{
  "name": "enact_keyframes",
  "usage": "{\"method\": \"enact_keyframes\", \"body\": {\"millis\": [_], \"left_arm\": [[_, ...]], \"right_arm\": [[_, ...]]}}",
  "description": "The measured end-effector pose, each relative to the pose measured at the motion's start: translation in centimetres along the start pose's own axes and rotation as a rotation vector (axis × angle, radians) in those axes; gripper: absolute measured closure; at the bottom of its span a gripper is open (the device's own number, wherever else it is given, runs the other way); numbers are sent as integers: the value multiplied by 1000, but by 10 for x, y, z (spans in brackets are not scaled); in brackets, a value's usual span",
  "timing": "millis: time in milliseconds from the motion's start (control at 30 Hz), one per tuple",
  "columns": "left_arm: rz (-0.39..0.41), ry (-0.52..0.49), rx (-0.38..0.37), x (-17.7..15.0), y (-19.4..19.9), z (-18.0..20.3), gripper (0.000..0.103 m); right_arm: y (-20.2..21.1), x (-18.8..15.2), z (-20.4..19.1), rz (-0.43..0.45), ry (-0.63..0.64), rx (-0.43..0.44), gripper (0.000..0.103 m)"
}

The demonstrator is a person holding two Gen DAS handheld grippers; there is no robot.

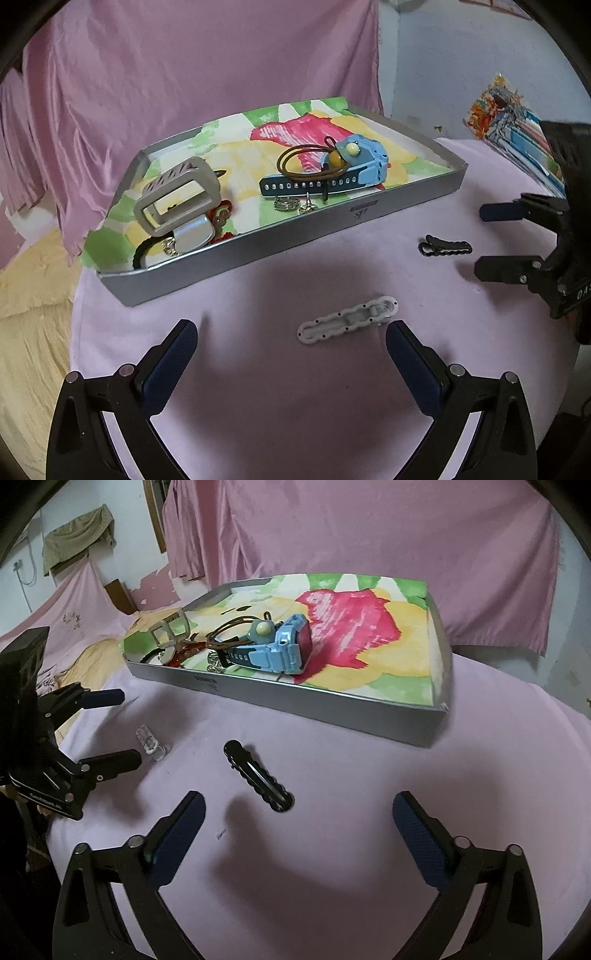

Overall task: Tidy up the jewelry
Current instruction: 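Move both tools toward the white link bracelet and black keychain, then grasp the black keychain with the right gripper while the left gripper grasps the white link bracelet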

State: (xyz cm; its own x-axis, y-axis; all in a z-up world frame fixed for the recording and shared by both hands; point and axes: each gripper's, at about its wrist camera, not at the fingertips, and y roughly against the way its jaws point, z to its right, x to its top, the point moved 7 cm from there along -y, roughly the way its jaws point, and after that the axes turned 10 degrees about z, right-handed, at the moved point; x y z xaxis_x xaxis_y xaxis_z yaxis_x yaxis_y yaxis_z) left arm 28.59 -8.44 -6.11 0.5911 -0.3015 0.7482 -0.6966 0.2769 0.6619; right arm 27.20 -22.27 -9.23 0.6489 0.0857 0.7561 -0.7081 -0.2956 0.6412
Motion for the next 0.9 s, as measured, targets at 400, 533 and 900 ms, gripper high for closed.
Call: {"method": "enact_keyframes", "body": {"millis": [400, 533, 900], "left_arm": [[-5, -85, -107, 6, -4, 19, 35], [-9, -98, -152, 7, -3, 26, 52], [0, -71, -197, -1, 8, 41, 71]], "right_arm": [[1, 4, -12, 22, 63, 48, 44], [-1, 6, -18, 21, 87, 58, 54], [6, -1, -29, 21, 99, 69, 63]]}}
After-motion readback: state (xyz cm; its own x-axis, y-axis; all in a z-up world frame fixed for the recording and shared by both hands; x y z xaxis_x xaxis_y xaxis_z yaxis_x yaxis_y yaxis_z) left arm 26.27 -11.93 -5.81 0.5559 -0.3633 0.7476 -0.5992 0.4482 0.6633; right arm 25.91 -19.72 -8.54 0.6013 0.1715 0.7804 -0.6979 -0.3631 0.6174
